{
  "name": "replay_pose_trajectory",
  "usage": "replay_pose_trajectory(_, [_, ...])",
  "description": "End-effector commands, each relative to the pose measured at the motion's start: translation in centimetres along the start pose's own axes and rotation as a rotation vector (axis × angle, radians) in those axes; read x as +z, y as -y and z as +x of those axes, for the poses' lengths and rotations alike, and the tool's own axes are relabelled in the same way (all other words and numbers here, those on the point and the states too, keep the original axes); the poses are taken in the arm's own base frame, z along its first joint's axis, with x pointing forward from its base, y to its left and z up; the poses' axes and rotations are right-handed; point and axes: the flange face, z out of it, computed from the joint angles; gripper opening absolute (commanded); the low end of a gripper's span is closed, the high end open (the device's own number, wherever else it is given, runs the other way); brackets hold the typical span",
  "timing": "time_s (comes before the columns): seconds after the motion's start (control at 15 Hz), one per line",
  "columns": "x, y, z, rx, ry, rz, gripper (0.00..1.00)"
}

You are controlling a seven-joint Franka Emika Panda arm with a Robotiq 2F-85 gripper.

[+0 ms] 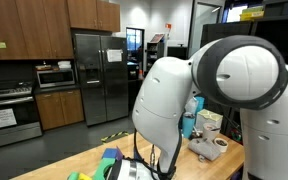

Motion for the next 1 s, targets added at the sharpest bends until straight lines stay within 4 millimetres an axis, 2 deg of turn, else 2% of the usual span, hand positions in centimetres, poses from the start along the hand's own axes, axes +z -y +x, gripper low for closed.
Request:
replay_pose_trajectory(0.0, [0.7, 0.3, -0.3, -0.024, 0.021, 0.007, 0.13])
replay_pose_trajectory(0.93, [1.0, 1.0, -1.7, -0.096, 0.05, 0.01, 0.13])
